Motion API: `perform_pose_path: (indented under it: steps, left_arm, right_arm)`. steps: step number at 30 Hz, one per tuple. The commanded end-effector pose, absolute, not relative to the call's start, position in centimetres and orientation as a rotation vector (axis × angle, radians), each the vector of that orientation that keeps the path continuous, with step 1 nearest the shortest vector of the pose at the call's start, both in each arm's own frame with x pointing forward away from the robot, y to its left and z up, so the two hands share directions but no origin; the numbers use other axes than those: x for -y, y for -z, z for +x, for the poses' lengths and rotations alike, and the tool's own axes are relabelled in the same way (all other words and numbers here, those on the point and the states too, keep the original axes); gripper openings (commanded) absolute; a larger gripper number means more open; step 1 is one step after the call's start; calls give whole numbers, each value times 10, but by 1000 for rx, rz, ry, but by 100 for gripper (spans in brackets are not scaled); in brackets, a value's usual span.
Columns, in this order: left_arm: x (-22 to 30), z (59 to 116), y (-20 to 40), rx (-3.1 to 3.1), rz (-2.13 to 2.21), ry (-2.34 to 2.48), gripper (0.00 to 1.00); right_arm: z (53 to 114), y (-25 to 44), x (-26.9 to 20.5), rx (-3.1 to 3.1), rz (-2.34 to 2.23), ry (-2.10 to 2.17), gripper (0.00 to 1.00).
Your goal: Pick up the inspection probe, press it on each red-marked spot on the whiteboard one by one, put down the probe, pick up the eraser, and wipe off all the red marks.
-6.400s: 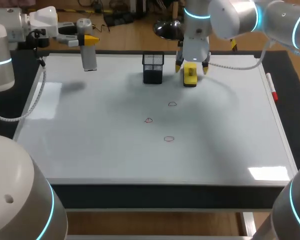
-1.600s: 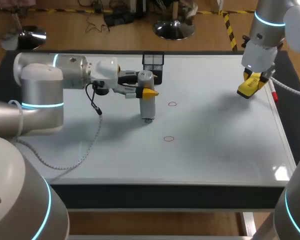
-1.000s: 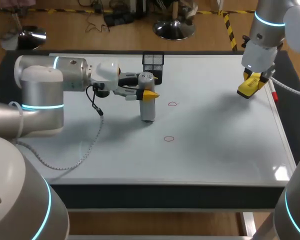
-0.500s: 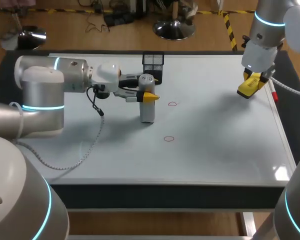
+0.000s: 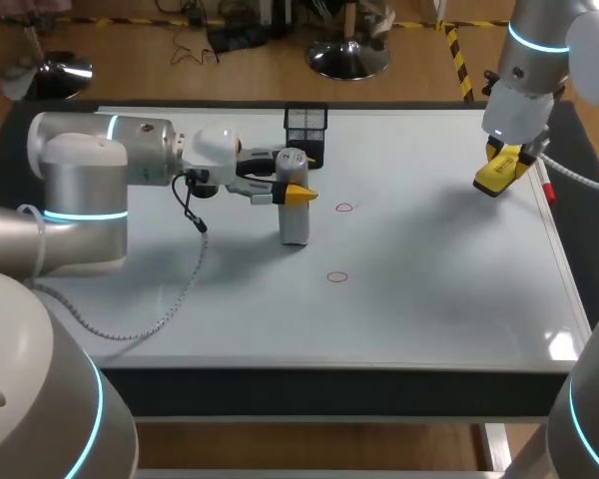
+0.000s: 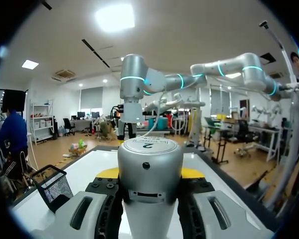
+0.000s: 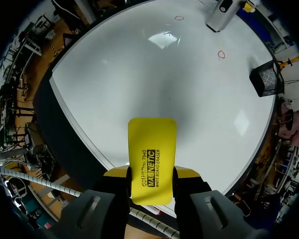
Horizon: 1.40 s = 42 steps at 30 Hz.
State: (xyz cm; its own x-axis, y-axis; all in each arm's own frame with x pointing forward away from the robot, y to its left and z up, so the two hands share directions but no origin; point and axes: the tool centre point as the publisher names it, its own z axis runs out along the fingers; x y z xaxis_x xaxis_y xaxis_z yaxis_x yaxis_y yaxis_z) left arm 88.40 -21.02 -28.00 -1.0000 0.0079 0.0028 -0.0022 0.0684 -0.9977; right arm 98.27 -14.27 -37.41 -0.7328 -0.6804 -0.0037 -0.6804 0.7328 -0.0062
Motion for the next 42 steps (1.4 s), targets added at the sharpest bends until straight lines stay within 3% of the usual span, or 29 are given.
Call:
perform_pose_path:
  steps: [1, 11, 42]
  left_arm:
    - [209, 883, 278, 2292, -4, -2145, 0]
    - [197, 880, 268, 2303, 34, -2179, 0]
    - [52, 842, 238, 2513, 483, -2369, 0]
  right_arm:
    - [983, 373, 143, -2919, -1149, 11, 0]
    - [983, 373, 143, -2919, -1149, 11, 0]
    - [983, 373, 143, -2919, -1149, 11, 0]
